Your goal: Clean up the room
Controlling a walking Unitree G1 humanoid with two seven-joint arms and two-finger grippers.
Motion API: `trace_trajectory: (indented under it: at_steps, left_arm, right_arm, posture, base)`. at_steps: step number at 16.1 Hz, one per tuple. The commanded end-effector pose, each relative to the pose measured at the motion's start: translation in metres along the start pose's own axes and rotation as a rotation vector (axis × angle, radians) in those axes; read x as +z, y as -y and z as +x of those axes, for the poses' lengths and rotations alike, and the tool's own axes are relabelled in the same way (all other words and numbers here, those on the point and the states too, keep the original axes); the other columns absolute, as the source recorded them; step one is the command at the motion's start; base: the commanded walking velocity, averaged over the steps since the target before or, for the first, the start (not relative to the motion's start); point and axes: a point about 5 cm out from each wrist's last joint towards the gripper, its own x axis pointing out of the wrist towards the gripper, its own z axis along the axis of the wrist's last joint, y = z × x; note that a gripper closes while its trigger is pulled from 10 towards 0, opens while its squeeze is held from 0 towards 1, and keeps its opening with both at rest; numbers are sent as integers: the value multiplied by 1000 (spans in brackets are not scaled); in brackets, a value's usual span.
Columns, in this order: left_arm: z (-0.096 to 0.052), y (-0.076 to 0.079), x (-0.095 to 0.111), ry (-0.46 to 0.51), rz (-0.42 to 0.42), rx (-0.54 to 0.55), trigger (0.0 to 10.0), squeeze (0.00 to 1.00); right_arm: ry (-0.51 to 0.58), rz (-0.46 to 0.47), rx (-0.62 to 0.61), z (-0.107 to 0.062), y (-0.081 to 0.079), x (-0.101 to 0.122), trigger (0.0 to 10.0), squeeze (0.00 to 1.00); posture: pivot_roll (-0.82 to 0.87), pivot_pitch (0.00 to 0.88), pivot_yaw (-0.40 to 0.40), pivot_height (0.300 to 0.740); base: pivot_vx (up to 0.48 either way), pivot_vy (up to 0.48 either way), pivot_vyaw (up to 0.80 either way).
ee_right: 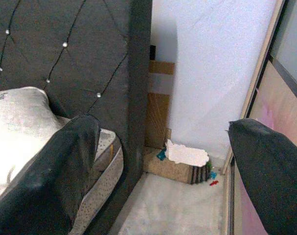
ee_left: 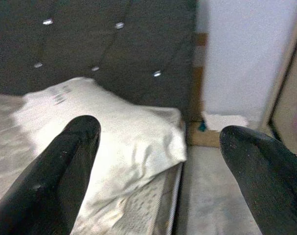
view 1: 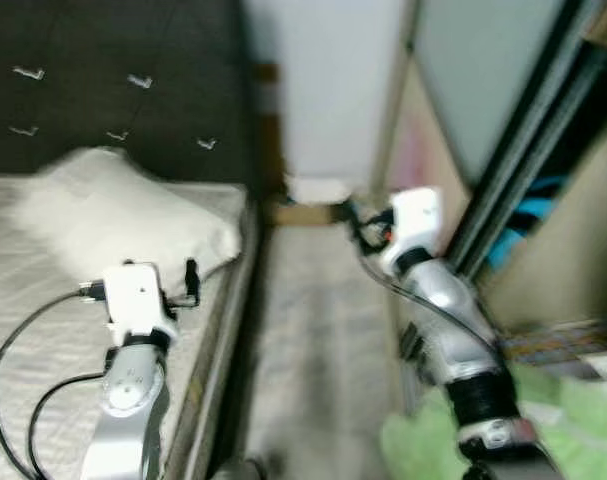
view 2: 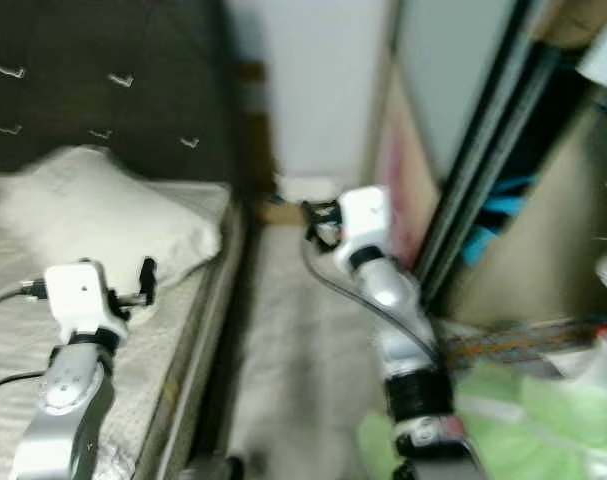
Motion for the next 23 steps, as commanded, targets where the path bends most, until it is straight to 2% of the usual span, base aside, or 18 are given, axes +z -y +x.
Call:
trace_trajectory:
  at_steps: [1, 3, 5, 7, 11, 13, 17, 18, 20, 23]
  left_arm:
    - [-1, -11, 0, -1, 23, 34, 10000, 0]
    - [0, -11, -1, -11, 32, 31, 10000, 0]
    - [1, -6, 3, 7, 92, 6, 10000, 0]
    - [2, -5, 4, 22, 65, -16, 10000, 0]
    - [1, -7, 5, 30, 67, -8, 10000, 0]
    - [1, -6, 4, 19, 127, 3, 10000, 0]
    - [-3, -6, 6, 33, 88, -9, 10000, 0]
    - [-8, -8, 6, 62, 99, -4, 10000, 0]
    - [-11, -7, -3, 47, 109, 28, 10000, 0]
    - [-10, -10, 2, 61, 107, 31, 10000, 0]
  right_arm:
    - [3, 21, 4, 0, -5, -1, 10000, 0]
    - [-2, 20, 12, -1, -9, -2, 10000, 0]
    - [-6, 20, 16, -2, -9, -4, 10000, 0]
    - [-8, 19, 11, -1, -7, -4, 10000, 0]
    - [-4, 25, 6, -1, -7, -3, 10000, 0]
    - [-6, 30, 0, -3, -5, -3, 10000, 0]
    - [-29, 87, -31, -4, -5, -7, 10000, 0]
    - [-49, 116, -50, -7, -4, -11, 10000, 0]
    - [-106, 147, -73, -12, -5, -27, 10000, 0]
    - [-75, 126, -41, -9, -9, -20, 10000, 0]
  posture:
    - [1, 0, -7, 740]
    - [-1, 0, -7, 740]
    - [-3, 0, -6, 740]
    - [-5, 0, -5, 740]
    - [-10, 0, -5, 740]
    - [-11, 5, -1, 740]
    - [-5, 10, 3, 740]
    - [-5, 11, 1, 740]
    - [-5, 14, 0, 740]
    - [2, 5, -5, 740]
  base:
    - [0, 0, 800]
    - [0, 0, 800]
    - [0, 0, 800]
    - [0, 0, 800]
    - [0, 0, 800]
    - [0, 0, 800]
    - [0, 0, 800]
    - [0, 0, 800]
    - [0, 0, 800]
    - [0, 0, 800]
